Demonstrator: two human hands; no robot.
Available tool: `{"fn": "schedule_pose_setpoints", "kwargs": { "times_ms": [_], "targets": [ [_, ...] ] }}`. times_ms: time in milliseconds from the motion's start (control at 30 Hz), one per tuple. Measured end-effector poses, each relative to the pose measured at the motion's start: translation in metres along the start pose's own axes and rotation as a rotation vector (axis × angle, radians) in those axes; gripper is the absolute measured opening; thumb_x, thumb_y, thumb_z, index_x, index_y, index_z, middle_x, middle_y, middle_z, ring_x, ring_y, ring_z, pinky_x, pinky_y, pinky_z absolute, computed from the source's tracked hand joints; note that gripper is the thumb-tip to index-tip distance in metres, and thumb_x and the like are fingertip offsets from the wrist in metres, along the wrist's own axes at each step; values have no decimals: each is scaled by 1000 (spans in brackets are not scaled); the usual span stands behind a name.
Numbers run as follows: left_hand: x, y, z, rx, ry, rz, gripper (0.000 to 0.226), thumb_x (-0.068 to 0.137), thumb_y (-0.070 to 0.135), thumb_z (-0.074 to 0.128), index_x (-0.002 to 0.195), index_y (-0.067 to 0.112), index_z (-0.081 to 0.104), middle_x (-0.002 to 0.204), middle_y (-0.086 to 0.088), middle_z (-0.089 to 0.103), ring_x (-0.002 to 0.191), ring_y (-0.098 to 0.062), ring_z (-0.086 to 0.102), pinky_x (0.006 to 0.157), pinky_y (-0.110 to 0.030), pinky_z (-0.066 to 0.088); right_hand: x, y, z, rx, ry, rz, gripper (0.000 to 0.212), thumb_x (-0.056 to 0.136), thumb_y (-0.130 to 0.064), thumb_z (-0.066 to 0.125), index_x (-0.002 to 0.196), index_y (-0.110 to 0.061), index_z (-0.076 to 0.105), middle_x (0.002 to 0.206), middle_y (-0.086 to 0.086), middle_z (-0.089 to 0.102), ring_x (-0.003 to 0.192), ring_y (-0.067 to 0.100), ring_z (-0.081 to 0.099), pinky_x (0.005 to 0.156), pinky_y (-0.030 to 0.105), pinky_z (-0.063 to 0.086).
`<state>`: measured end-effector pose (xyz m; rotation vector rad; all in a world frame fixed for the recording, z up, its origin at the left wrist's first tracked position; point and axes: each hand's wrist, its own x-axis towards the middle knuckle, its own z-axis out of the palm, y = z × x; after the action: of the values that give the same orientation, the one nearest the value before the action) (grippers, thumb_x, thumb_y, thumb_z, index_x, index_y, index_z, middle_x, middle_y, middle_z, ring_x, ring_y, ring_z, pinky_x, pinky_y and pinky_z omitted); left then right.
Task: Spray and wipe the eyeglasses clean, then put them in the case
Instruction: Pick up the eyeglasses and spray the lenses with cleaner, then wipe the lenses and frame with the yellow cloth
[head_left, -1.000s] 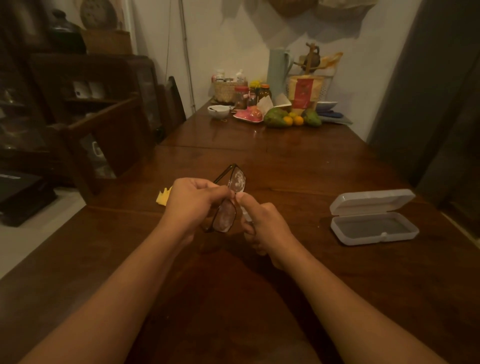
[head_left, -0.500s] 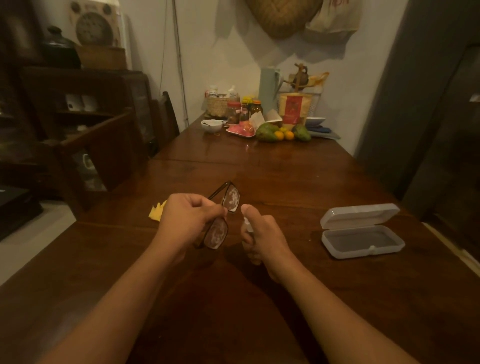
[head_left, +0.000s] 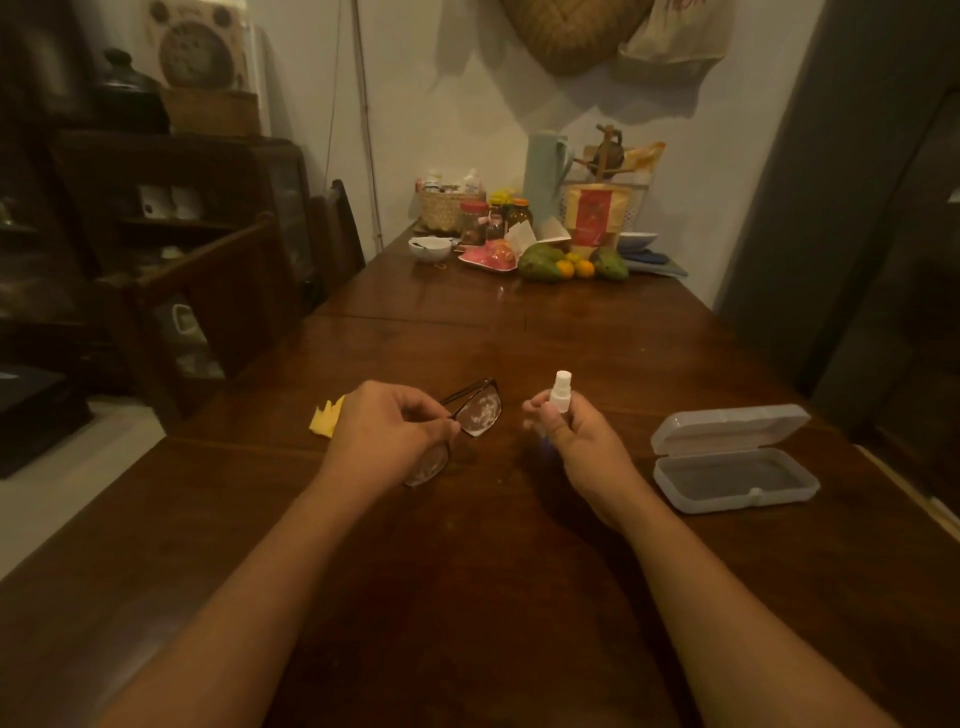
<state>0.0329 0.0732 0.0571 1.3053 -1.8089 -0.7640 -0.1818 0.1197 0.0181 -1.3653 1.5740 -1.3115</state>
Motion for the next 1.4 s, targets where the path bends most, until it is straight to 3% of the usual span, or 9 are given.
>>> {"fn": "schedule_pose_setpoints", "kwargs": {
  "times_ms": [233,400,733,867,1067,1167,1233,1300,1400],
  "targets": [
    [-3,1,2,98,-28,61,24,75,28,83,56,36,69,56,21,67,61,-1,66,46,-15,49,7,9,-7,-93,50,-43,25,104,-27,49,122,-41,59,138,2,49,124,19,51,105,46,45],
    [-5,0,4,190,-122,137,8,80,24,79,74,29,77,70,7,73,71,-16,69,66,-41,60,10,10,-11,-120,110,-45,35,102,-23,52,134,-37,55,142,1,48,125,20,50,105,43,45],
    [-3,-11,9,364,-313,215,2,83,31,76,84,32,76,77,22,66,77,1,61,67,-26,52,8,10,-13,-256,138,-13,60,94,-13,66,147,-28,42,148,3,42,131,22,46,108,44,43],
    [-2,-14,7,338,-362,239,8,83,38,74,90,34,75,81,20,68,79,1,64,63,-22,53,5,3,-17,-228,256,-48,86,84,-2,73,149,-41,31,149,1,31,117,10,47,79,20,50],
    [3,-21,-16,218,-156,353,7,87,38,69,92,38,73,80,27,66,75,10,62,62,-15,45,-7,-23,-18,-216,400,-283,56,88,-3,68,120,-47,56,132,-13,30,116,6,53,95,31,55],
    [16,-39,-33,232,-23,211,6,87,34,68,91,37,70,83,15,70,79,-1,65,67,-24,47,-14,-37,-10,-299,372,-425,54,86,1,63,102,-51,58,127,-13,36,115,5,54,89,25,54],
    [26,-56,-47,350,29,64,14,87,35,67,99,41,65,95,9,72,94,-12,65,89,-39,48,-17,-47,-1,-473,346,-507,49,83,-3,62,100,-49,58,124,-12,37,111,13,53,83,26,50],
    [34,-77,-62,568,32,-109,31,89,42,62,120,41,58,117,6,67,120,-23,57,111,-70,16,-17,-54,11,-629,300,-556,42,81,-7,62,101,-44,60,121,-10,39,100,13,52,78,29,44],
    [40,-104,-79,788,-98,-293,50,93,55,47,140,39,40,151,-7,42,140,-32,37,102,-80,-9,-12,-64,32,-644,82,-517,33,83,-10,61,99,-40,64,116,-9,46,98,14,55,78,31,46]
  ]
}}
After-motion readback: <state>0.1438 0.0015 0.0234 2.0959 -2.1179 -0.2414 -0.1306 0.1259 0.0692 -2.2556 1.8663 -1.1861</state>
